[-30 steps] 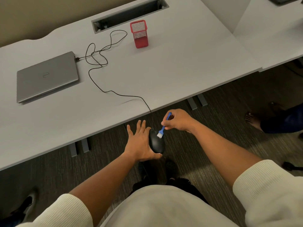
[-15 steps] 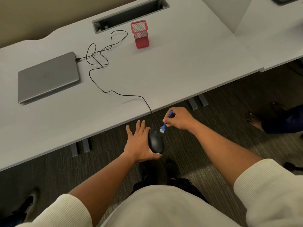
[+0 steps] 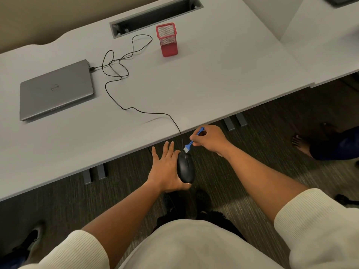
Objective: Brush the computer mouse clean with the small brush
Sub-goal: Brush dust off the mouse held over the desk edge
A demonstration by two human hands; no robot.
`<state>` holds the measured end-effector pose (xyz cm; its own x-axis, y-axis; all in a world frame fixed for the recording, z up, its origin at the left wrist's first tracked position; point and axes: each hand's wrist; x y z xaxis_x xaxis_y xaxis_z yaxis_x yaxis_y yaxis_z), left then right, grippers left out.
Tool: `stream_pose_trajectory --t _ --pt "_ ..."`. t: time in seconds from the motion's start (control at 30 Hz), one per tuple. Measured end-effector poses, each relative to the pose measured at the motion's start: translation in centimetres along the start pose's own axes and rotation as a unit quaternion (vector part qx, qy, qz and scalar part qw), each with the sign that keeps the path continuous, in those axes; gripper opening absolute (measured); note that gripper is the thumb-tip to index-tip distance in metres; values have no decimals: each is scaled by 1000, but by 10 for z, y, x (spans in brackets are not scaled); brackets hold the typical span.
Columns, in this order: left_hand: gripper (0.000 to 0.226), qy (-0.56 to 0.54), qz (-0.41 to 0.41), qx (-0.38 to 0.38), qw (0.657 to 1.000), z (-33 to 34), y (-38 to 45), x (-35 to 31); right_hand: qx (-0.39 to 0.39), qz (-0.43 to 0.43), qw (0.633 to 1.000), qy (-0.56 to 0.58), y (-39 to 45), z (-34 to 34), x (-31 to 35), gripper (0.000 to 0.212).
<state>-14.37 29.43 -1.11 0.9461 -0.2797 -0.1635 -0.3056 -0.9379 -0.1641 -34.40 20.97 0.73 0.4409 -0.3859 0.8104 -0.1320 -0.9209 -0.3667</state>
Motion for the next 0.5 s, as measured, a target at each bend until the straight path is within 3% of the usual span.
stream_pose_trajectory --t 0.13,0.27,0.37,0.5 --pt "131 1 5 -3 1000 0 3 -3 49 20 999 -2 1 -2 2 13" --pt "130 0 9 -9 1000 0 4 -5 -28 27 999 -27 3 -3 -2 11" --pt "130 -5 8 -19 1000 -1 4 -4 -56 61 995 52 7 -13 -6 10" --pt "130 -25 4 -44 999 -3 4 -4 -17 140 970 196 12 -25 -6 17"
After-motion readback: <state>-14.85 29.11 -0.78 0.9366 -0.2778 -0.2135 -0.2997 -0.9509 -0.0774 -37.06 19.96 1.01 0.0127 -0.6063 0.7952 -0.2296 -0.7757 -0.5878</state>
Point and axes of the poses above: each hand's wrist, its own y-axis towards the middle knuckle, its own z-axis out of the palm, x = y × z, and after that the axes turned 15 degrees about -x, right-handed
